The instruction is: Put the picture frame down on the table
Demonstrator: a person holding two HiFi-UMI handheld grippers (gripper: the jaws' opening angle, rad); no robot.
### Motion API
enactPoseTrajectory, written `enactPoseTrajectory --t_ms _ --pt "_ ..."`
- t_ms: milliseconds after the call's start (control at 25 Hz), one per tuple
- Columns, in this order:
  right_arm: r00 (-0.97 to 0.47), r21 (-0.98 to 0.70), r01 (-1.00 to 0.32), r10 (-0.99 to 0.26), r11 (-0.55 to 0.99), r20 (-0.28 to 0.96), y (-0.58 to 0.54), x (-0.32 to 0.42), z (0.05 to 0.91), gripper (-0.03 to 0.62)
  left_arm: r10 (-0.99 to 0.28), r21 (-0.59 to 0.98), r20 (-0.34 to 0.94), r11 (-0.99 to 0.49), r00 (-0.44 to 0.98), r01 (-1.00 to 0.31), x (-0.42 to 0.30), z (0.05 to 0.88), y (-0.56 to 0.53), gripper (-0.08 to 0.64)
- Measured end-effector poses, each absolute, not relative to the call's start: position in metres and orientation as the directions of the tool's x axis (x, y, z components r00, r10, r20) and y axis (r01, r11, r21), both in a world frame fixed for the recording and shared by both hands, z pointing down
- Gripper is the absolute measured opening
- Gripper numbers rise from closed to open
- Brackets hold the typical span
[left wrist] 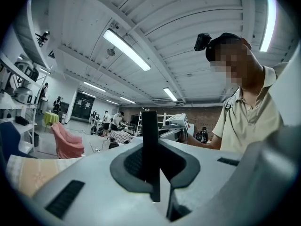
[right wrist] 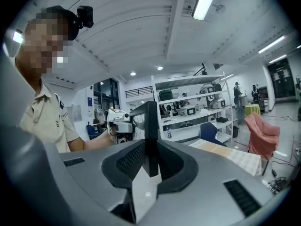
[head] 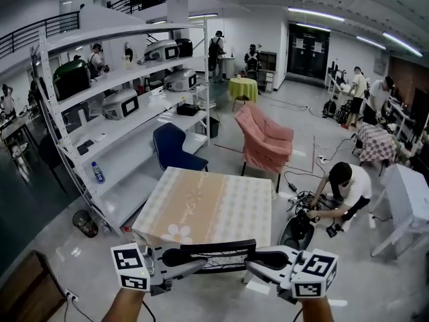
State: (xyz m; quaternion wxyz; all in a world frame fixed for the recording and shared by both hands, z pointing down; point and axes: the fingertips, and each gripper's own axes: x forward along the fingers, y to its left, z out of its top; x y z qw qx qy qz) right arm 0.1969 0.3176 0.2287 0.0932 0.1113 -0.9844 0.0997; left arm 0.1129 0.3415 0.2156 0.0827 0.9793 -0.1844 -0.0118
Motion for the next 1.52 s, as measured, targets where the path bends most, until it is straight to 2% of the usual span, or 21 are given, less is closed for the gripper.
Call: enactPoseTrajectory --t_ms 360,720,1520 --pt "-0.941 -0.164 -0.300 -0.263 0.940 0.214 0.294 0.123 0.232 0.072 -0.314 0.165 -0.013 -0.937 0.949 -0.307 0.038 0.220 0.313 0.035" --pt "-0.934 -0.186 -0.310 -0.262 0.932 0.243 0.240 0.088 0.247 0.071 -0.322 0.204 -0.022 -0.928 0.946 -0.311 0.003 0.237 0.259 0.035" --pt "-0.974 -0.237 -0.168 -0.125 0.957 0.187 0.065 0.114 0.260 0.071 -0.460 0.235 0.043 -0.858 0.887 -0.456 0.032 0.245 0.095 0.035"
